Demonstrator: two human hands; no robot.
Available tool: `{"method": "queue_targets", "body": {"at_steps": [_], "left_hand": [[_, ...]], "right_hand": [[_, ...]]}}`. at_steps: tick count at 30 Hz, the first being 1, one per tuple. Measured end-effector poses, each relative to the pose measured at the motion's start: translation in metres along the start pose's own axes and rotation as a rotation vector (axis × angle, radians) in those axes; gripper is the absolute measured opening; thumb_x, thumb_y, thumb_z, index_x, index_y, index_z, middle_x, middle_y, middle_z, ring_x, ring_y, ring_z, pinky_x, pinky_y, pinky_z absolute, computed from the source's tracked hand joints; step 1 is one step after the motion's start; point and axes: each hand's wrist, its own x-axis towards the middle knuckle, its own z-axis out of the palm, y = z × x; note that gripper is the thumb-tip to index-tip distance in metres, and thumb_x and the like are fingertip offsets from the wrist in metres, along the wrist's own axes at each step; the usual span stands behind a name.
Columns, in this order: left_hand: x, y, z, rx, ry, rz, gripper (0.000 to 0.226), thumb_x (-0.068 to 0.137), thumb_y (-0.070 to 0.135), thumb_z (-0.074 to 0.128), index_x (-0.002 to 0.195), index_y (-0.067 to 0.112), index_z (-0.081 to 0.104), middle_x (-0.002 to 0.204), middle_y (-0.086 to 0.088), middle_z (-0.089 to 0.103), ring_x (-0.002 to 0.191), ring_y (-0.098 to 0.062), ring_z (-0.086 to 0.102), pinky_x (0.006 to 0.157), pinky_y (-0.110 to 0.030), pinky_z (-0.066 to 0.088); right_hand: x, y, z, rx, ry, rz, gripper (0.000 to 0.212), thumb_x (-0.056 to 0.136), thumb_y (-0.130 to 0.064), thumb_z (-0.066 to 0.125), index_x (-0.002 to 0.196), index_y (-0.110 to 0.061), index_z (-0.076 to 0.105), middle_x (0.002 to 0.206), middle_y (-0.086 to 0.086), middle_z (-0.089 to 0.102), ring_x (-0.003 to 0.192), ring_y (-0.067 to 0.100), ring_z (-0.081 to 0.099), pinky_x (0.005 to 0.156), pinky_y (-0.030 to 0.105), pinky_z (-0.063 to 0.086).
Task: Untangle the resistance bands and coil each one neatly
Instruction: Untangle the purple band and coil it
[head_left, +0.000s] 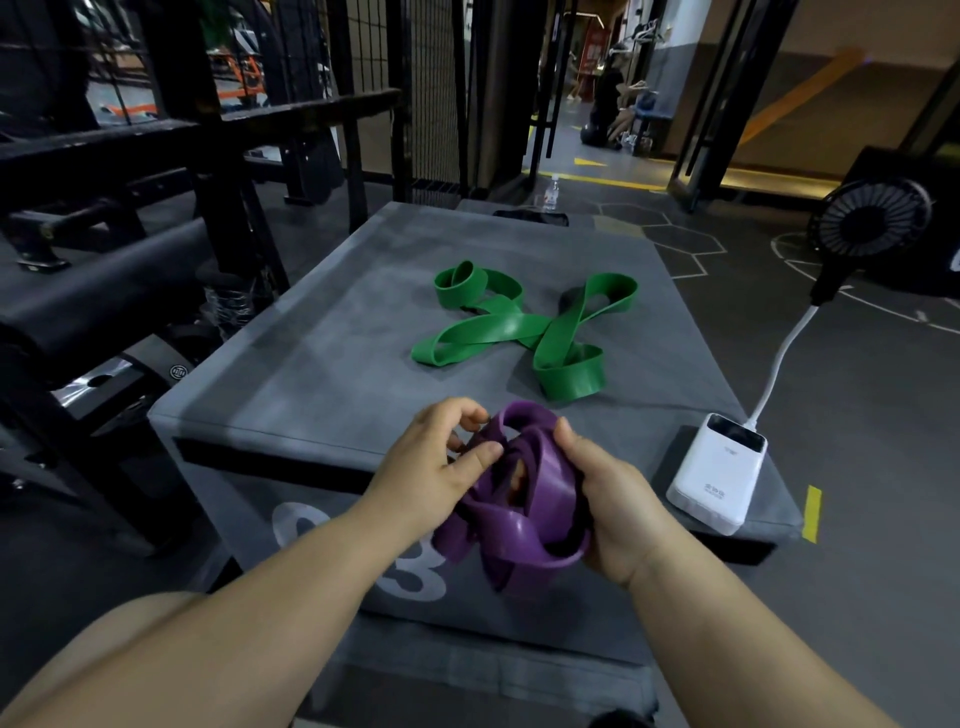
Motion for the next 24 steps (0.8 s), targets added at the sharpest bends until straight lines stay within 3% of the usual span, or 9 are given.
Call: {"method": "queue_targets", "body": {"at_steps": [4,7,9,10,12,15,18,20,24], "left_hand": [[-0.008,0.009,-0.002,-0.135,-0.327,-0.070,0.072,0.082,0.041,0.070,0.139,0.049,0.027,0.137,0.015,0.036,0.126,-0.003,0.039,0.102,-0.025,0.034],[-0.014,0.009,0.007,-0.197,-0.360,-0.105,0.093,0.083,0.038,0.071,0.147,0.048,0.004,0.139,0.020,0.023,0.132,0.001,0.021,0.106,-0.022,0.023],[-0.015,0.006,0.012,-0.304,-0.319,-0.208,0.101,0.080,0.037,0.074,0.148,0.044,0.000,0.140,0.017,0.032,0.133,-0.005,0.031,0.108,-0.026,0.029],[-0.016,0.004,0.015,-0.343,-0.287,-0.256,0.097,0.078,0.036,0.076,0.148,0.040,0.008,0.136,0.013,0.043,0.128,-0.007,0.044,0.106,-0.026,0.037],[-0.018,0.003,0.018,-0.312,-0.230,-0.309,0.060,0.078,0.033,0.077,0.126,0.031,0.041,0.111,0.008,0.063,0.100,-0.006,0.062,0.089,-0.022,0.051],[-0.021,0.007,0.022,-0.345,-0.193,-0.357,0.020,0.086,0.032,0.069,0.100,0.028,0.055,0.097,0.000,0.068,0.081,-0.011,0.064,0.068,-0.025,0.054],[-0.022,0.012,0.020,-0.541,-0.211,-0.438,0.017,0.092,0.015,0.062,0.102,0.027,0.055,0.098,0.001,0.067,0.082,-0.010,0.064,0.066,-0.019,0.052],[-0.020,0.012,0.019,-0.793,-0.234,-0.560,0.025,0.090,-0.001,0.056,0.107,0.018,0.057,0.099,-0.005,0.069,0.085,-0.018,0.065,0.079,-0.034,0.052],[-0.014,0.014,0.009,-1.257,-0.259,-0.642,0.035,0.068,-0.012,0.046,0.097,-0.001,0.061,0.085,-0.016,0.071,0.072,-0.024,0.069,0.070,-0.035,0.058]], "right_hand": [[0.007,-0.004,-0.001,0.108,0.114,-0.018,0.061,0.074,-0.046,0.063,0.117,-0.003,0.066,0.118,0.022,0.067,0.109,0.036,0.064,0.097,0.053,0.049],[0.009,-0.003,-0.003,0.137,0.176,-0.046,0.049,0.088,-0.046,0.057,0.112,-0.005,0.069,0.112,0.019,0.070,0.106,0.035,0.066,0.096,0.052,0.049],[0.009,-0.006,-0.004,0.175,0.199,-0.098,0.043,0.093,-0.046,0.054,0.108,-0.009,0.070,0.105,0.014,0.073,0.097,0.030,0.069,0.090,0.046,0.053],[0.010,-0.010,-0.005,0.206,0.209,-0.118,0.042,0.093,-0.046,0.053,0.109,-0.011,0.070,0.103,0.012,0.074,0.095,0.029,0.070,0.088,0.045,0.053],[0.010,-0.019,-0.007,0.256,0.230,-0.137,0.041,0.093,-0.048,0.053,0.111,-0.015,0.070,0.105,0.010,0.074,0.098,0.030,0.069,0.087,0.046,0.052],[0.008,-0.031,-0.010,0.267,0.225,-0.118,0.043,0.092,-0.050,0.052,0.109,-0.016,0.072,0.106,0.012,0.074,0.101,0.034,0.068,0.088,0.048,0.050],[0.008,-0.029,-0.011,0.259,0.224,-0.100,0.046,0.091,-0.052,0.053,0.112,-0.015,0.071,0.108,0.013,0.073,0.103,0.036,0.067,0.092,0.050,0.049],[0.009,-0.027,-0.012,0.253,0.248,-0.096,0.044,0.091,-0.051,0.055,0.113,-0.016,0.071,0.109,0.010,0.073,0.102,0.034,0.067,0.090,0.048,0.050],[0.006,-0.036,-0.020,0.293,0.280,-0.114,0.030,0.093,-0.044,0.054,0.093,-0.019,0.071,0.087,0.005,0.075,0.073,0.025,0.071,0.074,0.039,0.053]]}}
